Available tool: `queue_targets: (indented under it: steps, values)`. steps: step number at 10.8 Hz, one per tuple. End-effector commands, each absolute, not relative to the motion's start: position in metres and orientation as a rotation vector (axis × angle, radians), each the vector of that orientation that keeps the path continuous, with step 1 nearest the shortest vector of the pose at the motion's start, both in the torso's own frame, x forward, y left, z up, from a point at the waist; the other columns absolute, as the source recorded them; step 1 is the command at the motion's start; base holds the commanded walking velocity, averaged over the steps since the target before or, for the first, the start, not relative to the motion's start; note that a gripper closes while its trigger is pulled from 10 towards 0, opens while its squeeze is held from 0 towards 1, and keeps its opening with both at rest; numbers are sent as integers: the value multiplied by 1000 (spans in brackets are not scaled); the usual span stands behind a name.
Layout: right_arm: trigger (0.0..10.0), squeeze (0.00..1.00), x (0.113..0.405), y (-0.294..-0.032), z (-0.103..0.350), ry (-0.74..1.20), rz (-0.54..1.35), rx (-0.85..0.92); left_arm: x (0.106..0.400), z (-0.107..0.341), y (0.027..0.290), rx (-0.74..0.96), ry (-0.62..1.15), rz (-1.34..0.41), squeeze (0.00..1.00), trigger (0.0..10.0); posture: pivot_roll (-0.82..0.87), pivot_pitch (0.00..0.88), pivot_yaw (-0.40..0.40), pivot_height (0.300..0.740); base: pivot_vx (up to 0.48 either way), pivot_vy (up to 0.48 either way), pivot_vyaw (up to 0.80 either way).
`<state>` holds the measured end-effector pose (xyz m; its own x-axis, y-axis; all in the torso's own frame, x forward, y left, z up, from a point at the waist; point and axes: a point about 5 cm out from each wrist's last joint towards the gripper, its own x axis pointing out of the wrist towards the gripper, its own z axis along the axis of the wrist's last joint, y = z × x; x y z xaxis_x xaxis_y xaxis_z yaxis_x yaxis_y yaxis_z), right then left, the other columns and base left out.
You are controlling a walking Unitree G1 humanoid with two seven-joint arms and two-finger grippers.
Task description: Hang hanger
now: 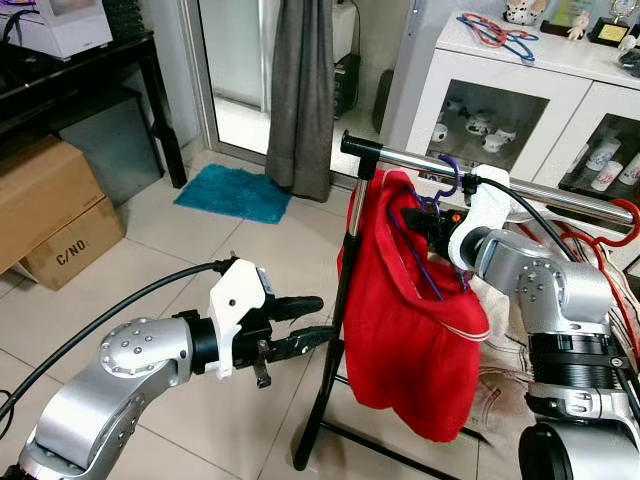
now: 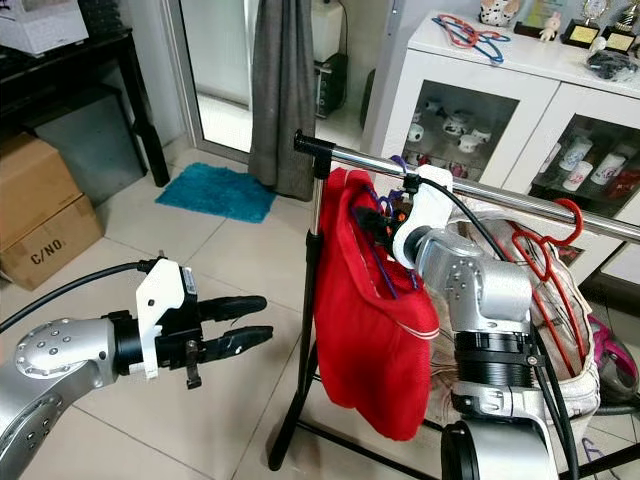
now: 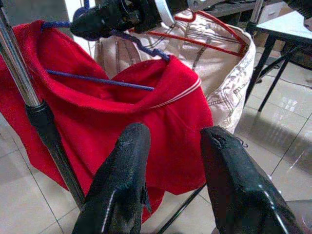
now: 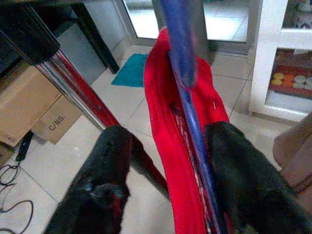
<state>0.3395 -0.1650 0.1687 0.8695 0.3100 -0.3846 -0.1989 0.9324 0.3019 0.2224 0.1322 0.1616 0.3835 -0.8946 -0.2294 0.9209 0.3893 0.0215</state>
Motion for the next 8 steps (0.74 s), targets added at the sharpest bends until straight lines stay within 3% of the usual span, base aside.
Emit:
queue_targets:
  steps: [1,8]
  values:
    - [0,0,340,-167,176,431,283,268,222,163,130,161,196,-1186,0,10000,31,0,-55,740,0,0,0]
    - [0,0,339,-165,175,436,300,303,223,163,130,162,191,-1186,0,10000,35,0,-54,740,0,0,0]
